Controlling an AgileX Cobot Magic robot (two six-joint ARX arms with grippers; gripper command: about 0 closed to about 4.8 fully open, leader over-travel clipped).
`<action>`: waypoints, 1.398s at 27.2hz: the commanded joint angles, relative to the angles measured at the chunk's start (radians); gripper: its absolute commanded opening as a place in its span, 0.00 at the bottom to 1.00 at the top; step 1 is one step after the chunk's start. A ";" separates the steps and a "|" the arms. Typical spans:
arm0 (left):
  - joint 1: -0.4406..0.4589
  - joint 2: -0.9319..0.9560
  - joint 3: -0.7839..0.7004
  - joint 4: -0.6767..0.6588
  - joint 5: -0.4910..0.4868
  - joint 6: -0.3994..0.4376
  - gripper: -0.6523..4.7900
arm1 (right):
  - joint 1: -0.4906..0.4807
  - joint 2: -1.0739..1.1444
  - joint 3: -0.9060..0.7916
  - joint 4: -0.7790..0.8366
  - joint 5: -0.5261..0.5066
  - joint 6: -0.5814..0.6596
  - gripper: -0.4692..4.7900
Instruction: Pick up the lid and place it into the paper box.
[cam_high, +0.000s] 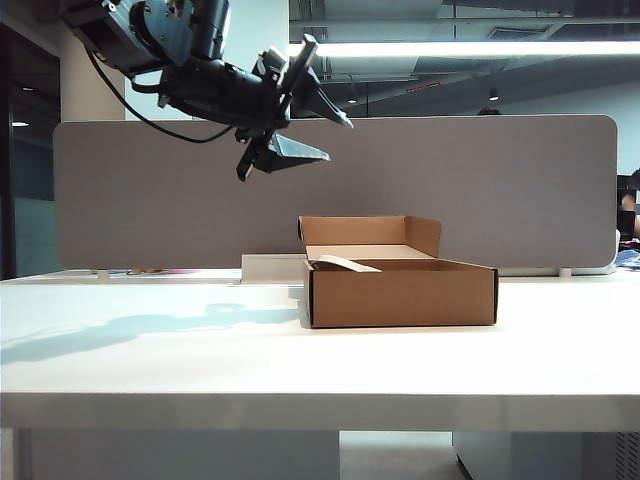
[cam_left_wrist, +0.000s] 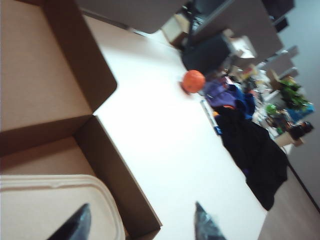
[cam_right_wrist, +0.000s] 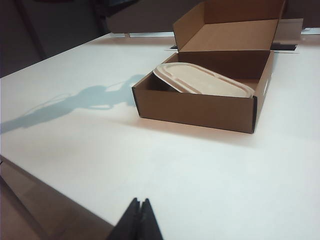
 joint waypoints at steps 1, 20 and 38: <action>0.023 -0.018 0.002 0.013 0.133 -0.003 0.54 | 0.000 -0.001 -0.006 0.018 0.018 0.000 0.07; 0.197 -0.270 0.002 -0.356 0.172 0.292 0.11 | 0.000 -0.001 -0.006 0.018 0.555 -0.073 0.07; 0.209 -0.565 -0.006 -0.843 -0.336 0.698 0.11 | 0.000 -0.001 -0.006 0.006 0.555 -0.075 0.07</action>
